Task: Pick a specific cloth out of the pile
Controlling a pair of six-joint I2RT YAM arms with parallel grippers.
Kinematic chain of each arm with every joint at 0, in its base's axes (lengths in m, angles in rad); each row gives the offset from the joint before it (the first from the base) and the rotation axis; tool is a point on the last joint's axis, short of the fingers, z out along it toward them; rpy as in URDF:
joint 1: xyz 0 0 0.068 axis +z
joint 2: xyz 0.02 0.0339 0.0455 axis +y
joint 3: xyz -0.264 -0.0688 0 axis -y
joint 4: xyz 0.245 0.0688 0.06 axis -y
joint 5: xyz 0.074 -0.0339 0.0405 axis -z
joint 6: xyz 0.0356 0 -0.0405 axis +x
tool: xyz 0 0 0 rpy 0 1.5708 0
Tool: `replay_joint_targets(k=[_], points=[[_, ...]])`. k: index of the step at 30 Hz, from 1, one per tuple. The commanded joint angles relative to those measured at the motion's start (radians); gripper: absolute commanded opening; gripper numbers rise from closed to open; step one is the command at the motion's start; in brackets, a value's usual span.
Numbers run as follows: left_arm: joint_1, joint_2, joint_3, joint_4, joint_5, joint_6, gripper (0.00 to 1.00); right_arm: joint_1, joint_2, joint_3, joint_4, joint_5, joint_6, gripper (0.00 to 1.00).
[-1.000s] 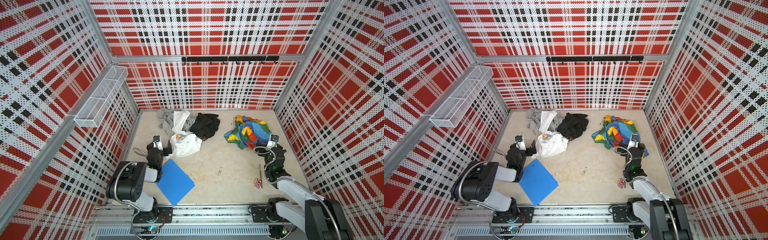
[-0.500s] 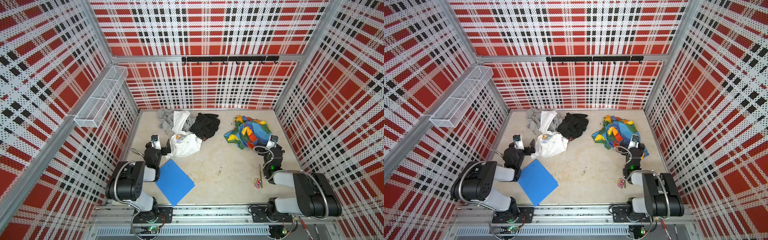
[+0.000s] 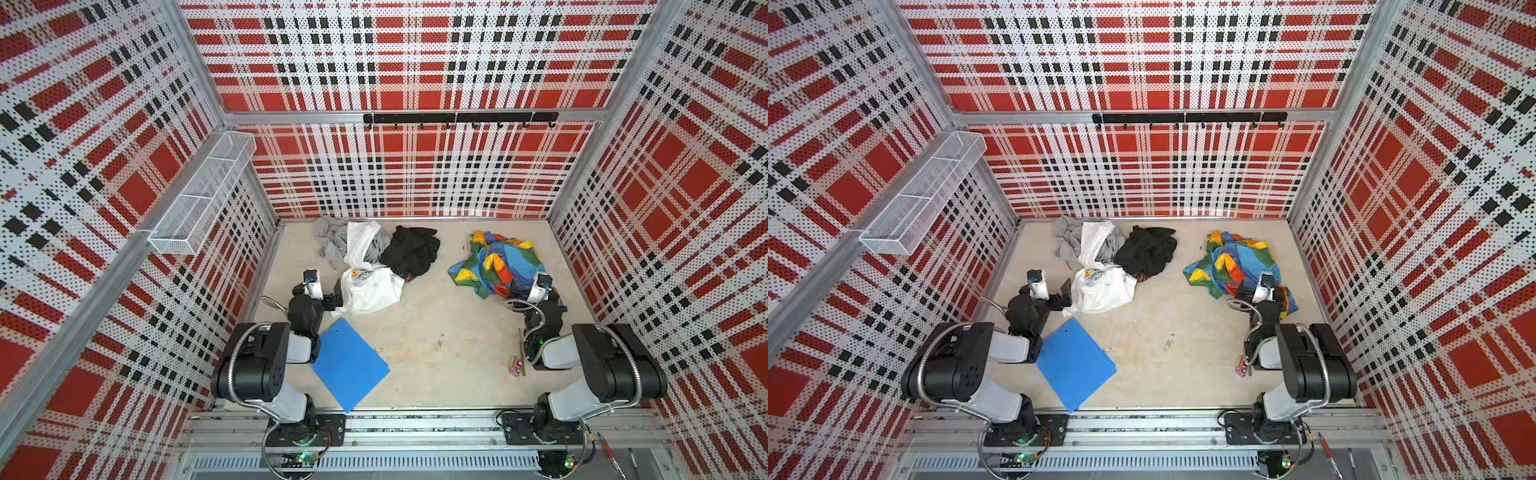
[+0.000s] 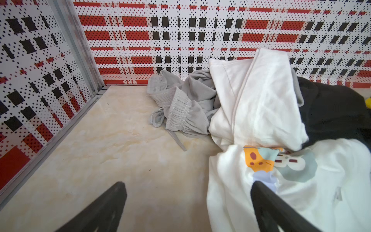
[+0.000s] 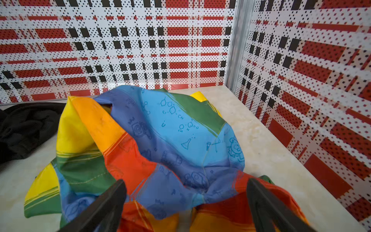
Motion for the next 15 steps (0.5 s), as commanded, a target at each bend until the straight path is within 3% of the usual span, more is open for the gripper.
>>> replay_joint_targets(k=[1, 11, 13, 15], points=[[0.008, 0.001, 0.014, 0.042, 0.014, -0.002, 0.99, 0.007, -0.003, 0.023, 0.011, 0.027, -0.004, 1.0], [0.008, 0.001, 0.014, 0.042, 0.013, -0.002, 0.99, 0.005, -0.001, -0.021, 0.103, 0.02, -0.015, 1.0], [0.008, 0.001, 0.014, 0.042, 0.013, -0.002, 0.99, 0.005, 0.007, -0.056, 0.187, -0.048, -0.033, 1.0], [0.008, 0.001, 0.014, 0.042, 0.013, -0.002, 0.99, 0.005, 0.004, -0.038, 0.145, -0.128, -0.063, 1.0]])
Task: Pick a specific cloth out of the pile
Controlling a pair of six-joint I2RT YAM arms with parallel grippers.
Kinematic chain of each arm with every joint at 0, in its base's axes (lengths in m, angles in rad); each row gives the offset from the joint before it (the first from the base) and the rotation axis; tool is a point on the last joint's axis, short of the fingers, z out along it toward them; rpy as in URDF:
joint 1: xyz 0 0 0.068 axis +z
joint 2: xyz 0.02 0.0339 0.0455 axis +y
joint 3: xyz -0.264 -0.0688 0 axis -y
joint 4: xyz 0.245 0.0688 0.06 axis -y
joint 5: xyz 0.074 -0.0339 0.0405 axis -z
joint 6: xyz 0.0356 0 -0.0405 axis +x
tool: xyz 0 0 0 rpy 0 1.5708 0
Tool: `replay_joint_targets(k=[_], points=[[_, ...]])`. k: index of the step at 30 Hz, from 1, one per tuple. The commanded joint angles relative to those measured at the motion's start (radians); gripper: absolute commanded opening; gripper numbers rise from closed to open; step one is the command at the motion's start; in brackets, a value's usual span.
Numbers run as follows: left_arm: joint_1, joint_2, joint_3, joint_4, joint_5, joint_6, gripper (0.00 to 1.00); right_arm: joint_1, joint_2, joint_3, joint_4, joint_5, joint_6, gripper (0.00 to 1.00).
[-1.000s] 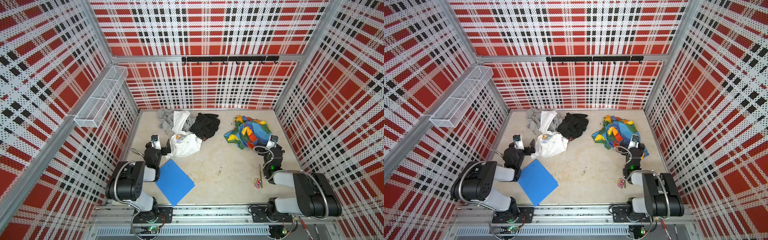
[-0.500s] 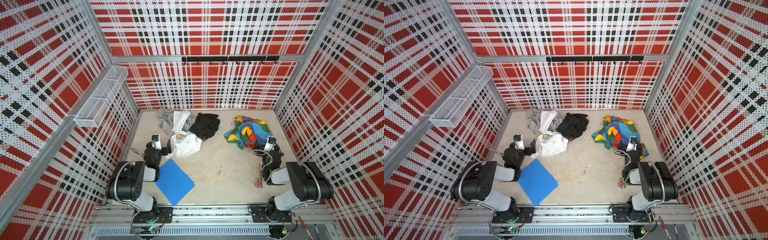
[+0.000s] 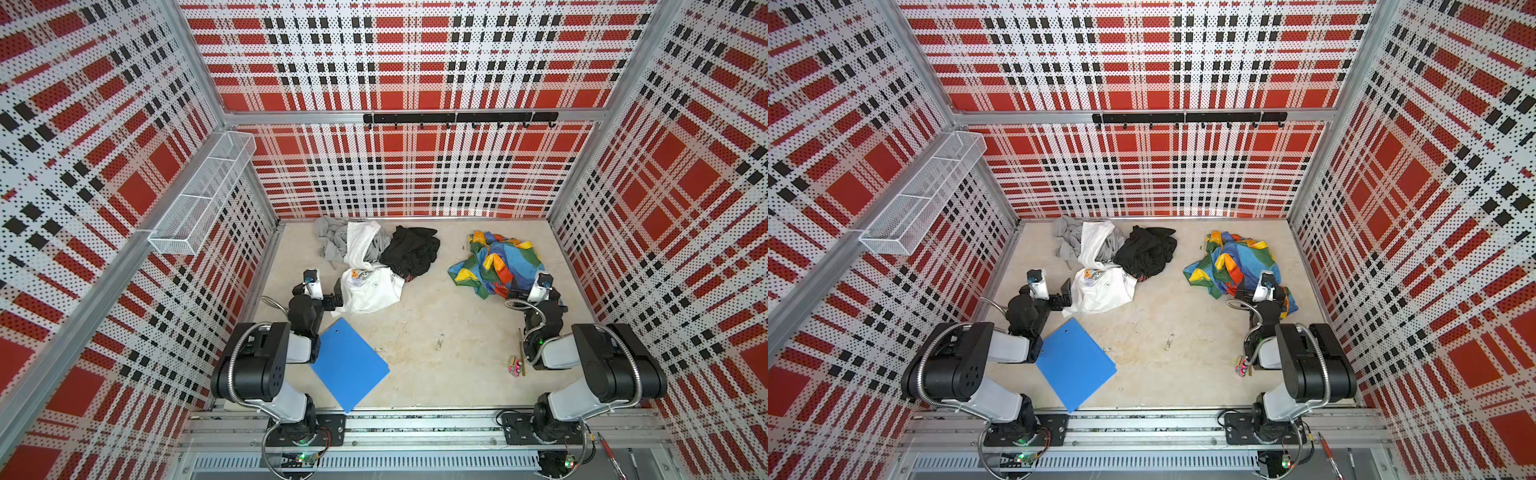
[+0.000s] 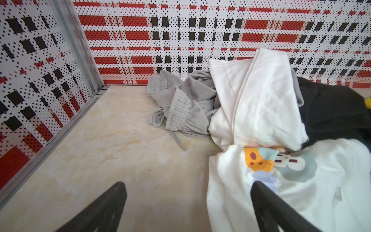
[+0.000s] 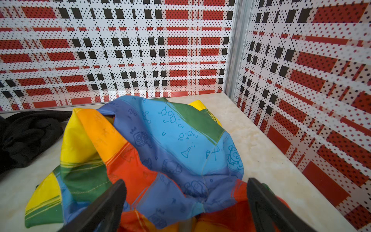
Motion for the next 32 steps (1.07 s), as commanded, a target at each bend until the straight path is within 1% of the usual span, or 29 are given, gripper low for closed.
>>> replay_joint_targets(k=[1, 2, 3, 4, 5, 32], points=[[0.007, 0.001, 0.014, 0.041, 0.012, -0.002, 0.99, 0.001, 0.003, 0.021, 0.043, -0.131, -0.06, 1.0], [0.008, 0.001, 0.014, 0.041, 0.012, -0.002, 0.99, 0.001, 0.003, 0.047, -0.009, -0.144, -0.067, 1.0], [0.007, 0.001, 0.014, 0.041, 0.012, -0.002, 0.99, 0.001, 0.003, 0.071, -0.057, -0.133, -0.057, 1.0], [0.007, 0.001, 0.014, 0.041, 0.012, -0.002, 0.99, -0.003, 0.003, 0.08, -0.078, -0.083, -0.032, 1.0], [0.008, 0.001, 0.013, 0.041, 0.012, -0.002, 0.99, -0.007, 0.003, 0.083, -0.081, -0.066, -0.022, 1.0], [0.007, 0.001, 0.014, 0.041, 0.012, -0.002, 0.99, -0.008, 0.002, 0.08, -0.074, -0.065, -0.023, 1.0]])
